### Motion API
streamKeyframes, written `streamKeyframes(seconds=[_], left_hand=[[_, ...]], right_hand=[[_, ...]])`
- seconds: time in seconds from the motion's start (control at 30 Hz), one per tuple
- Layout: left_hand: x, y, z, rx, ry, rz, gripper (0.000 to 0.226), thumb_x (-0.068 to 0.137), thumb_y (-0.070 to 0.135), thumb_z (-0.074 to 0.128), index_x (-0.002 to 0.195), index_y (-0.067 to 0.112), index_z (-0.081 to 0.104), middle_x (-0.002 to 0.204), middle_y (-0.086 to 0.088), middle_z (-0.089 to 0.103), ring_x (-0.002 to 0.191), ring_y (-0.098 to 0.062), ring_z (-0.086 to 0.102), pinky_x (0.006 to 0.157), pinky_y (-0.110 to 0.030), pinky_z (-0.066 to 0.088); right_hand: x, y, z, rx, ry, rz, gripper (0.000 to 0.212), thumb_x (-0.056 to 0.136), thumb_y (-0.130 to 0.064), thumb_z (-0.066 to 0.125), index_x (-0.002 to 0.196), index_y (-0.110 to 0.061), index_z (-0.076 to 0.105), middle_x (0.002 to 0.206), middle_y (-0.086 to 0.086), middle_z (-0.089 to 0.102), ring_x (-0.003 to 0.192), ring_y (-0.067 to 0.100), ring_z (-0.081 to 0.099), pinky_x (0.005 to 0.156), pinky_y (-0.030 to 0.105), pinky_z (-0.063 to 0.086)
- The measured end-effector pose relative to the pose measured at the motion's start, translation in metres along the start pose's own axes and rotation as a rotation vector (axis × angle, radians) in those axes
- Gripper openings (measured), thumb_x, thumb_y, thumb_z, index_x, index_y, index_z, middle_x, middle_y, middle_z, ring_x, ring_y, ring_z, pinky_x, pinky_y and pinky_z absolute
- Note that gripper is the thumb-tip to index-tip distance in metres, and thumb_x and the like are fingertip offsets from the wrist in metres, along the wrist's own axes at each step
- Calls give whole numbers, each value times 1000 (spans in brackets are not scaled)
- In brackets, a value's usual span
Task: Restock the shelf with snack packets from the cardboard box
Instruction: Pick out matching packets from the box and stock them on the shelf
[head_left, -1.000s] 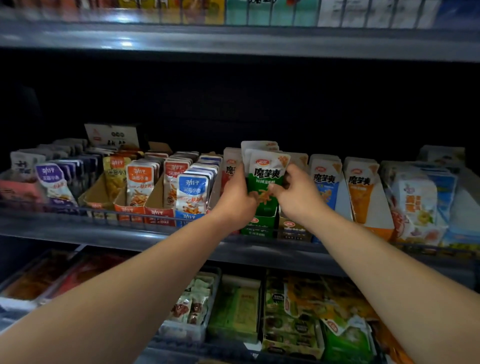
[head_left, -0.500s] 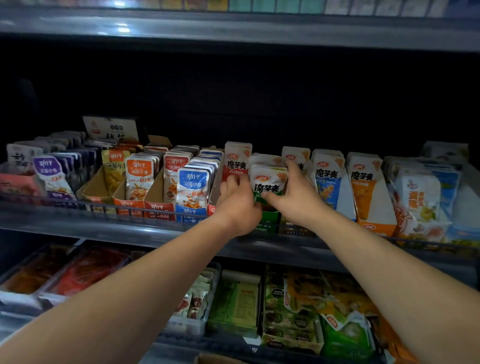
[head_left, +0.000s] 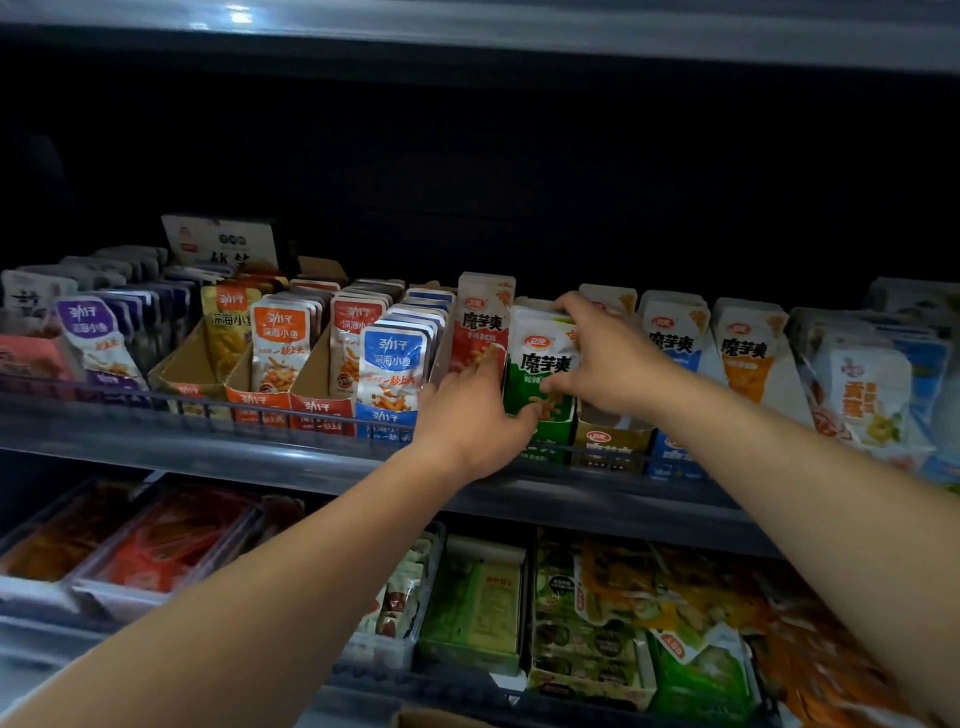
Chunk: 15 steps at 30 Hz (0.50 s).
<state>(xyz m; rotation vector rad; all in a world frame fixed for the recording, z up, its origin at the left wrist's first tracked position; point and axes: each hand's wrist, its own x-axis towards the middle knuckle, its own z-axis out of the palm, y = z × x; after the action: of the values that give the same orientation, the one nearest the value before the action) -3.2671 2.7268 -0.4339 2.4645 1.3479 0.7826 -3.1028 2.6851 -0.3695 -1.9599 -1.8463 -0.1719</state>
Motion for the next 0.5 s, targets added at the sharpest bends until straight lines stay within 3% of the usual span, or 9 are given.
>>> streamKeyframes(seconds=[0.23,0.37,0.5], left_hand=[[3,-3,5,-42,-27,-28,54,88,62,49,132,32,52,128,7,66,123,-24,56,105,-48,30],[3,-3,6,-54,-23,-32,55,88,62,49,135,33,51,130,9,65,125,-22,56,106,-48,29],[4,-4,6,-80,-15,-27,55,88,60,51,136,34,50,131,11,65,125,-20,56,108,-46,30]], right_hand=[[27,13,14,-81,54,18,74,69,-40,87,127,-28,43,113,9,63,106,30,57,86,47,53],[50,18,17,-92,35,59,75,70,-36,87,130,-30,43,123,9,59,119,30,51,91,44,52],[68,20,14,-206,12,57,74,71,-41,85,133,-28,47,130,5,55,126,29,39,96,40,39]])
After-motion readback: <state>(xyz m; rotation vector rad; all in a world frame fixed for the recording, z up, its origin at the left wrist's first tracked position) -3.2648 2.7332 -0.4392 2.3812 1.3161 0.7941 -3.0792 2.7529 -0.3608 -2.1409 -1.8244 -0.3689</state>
